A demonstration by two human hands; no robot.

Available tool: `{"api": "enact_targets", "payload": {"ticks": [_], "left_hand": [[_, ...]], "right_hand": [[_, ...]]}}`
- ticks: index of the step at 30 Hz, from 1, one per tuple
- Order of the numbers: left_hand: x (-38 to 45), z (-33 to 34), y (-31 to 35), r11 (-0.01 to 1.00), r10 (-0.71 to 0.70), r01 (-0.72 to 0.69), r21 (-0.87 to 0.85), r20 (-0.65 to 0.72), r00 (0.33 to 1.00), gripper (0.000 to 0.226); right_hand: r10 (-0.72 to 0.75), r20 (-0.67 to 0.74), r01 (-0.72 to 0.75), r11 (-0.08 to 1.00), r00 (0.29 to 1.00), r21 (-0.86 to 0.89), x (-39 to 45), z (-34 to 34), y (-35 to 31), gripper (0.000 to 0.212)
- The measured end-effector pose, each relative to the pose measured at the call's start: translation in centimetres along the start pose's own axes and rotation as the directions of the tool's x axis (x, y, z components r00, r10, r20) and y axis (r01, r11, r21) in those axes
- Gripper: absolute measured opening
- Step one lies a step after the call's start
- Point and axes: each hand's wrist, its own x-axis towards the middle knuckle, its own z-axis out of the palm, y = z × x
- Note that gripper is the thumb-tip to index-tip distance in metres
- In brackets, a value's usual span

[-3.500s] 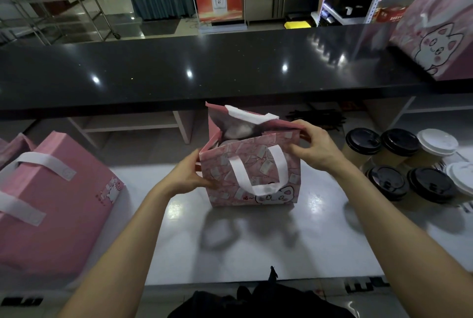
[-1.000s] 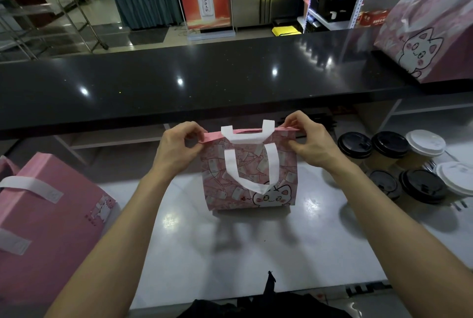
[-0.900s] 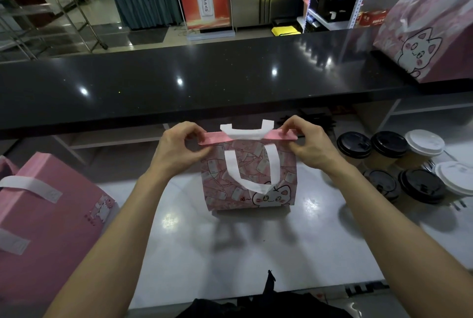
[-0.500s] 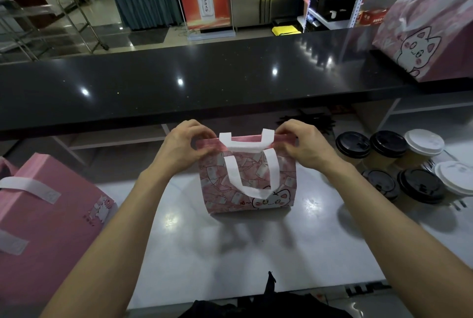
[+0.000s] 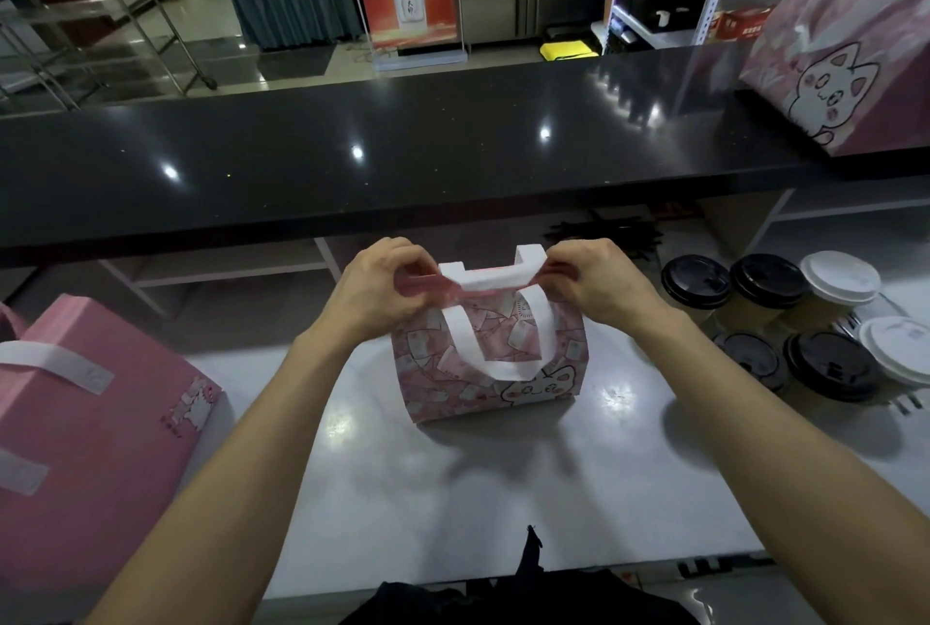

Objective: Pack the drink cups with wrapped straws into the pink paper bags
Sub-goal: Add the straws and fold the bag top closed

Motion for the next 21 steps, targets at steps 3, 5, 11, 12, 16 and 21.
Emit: {"api": "enact_targets", "payload": {"ticks": [3,5,11,12,16,21], "left_hand": [[0.4,0.3,-0.1,0.999,-0.032,0.032,0.007,-0.031,0.999,0.021],[0.4,0.2,-0.4,0.999,-0.043,0.044,0.012,-0.060,0.997,0.020],[0.3,-0.3,-1.2,0.998,-0.044,0.045,0.042,-0.026,0.999,0.022],[0.3,-0.1,-1.1,0.997,-0.043,0.043,0.059,-0.009,0.999,0.029],[0.3,0.6,0.3,0.993,-0.069,0.071,0.093,-0.017,0.997,0.057],[0.9,0.1,1.0,0.986,-0.085,0.086,0.146,-0.014,0.996,0.055]], "right_hand": [[-0.005,0.023,0.004,1.000,1.000,0.007,0.3,0.1,0.1,0.006],[-0.029,0.021,0.030,0.999,0.999,-0.023,0.2,0.0,0.1,0.008],[0.010,0.030,-0.009,1.000,0.999,-0.027,-0.2,-0.2,0.5,0.010],[0.014,0.035,-0.013,0.999,0.999,-0.034,-0.3,-0.2,0.4,0.012],[-0.081,0.033,0.083,0.996,0.996,-0.042,-0.1,-0.1,-0.6,0.012],[-0.029,-0.098,0.040,0.992,0.995,0.118,0.1,-1.7,-1.8,0.023]]}}
